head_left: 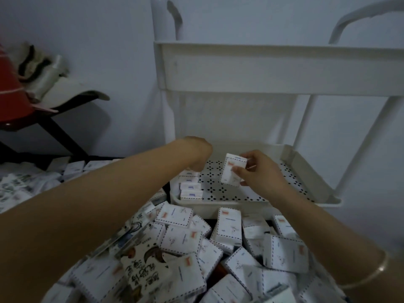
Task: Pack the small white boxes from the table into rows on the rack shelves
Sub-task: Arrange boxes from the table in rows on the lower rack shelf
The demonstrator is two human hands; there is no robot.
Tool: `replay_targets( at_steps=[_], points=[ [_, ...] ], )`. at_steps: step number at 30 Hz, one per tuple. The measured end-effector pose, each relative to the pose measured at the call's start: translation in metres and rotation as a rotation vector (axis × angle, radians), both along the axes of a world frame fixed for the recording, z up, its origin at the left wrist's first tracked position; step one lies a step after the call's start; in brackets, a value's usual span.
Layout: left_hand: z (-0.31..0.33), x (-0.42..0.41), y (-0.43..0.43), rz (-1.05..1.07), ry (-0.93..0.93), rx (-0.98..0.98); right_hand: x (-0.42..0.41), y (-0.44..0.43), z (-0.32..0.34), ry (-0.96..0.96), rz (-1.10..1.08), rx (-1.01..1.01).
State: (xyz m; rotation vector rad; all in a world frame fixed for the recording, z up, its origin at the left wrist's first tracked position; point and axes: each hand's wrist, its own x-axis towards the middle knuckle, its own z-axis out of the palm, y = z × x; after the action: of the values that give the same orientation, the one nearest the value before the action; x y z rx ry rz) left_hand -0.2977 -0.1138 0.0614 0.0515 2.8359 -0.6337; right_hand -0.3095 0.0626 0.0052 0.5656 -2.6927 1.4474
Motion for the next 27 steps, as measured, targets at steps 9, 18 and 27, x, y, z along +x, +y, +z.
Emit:
replay_targets(
  at_steps=[9,18,27],
  points=[
    [-0.005,0.005,0.002,-0.004,-0.074,-0.044,-0.045,-0.061,-0.008,0.154,-0.035,0.21],
    [-0.009,0.026,0.015,-0.136,-0.003,-0.147,-0.057,-0.089,-0.019,-0.168,0.263,0.222],
    [-0.009,0.063,0.014,-0.297,0.276,0.095,-0.049,-0.1,-0.022,-0.025,0.356,0.504]
  ],
)
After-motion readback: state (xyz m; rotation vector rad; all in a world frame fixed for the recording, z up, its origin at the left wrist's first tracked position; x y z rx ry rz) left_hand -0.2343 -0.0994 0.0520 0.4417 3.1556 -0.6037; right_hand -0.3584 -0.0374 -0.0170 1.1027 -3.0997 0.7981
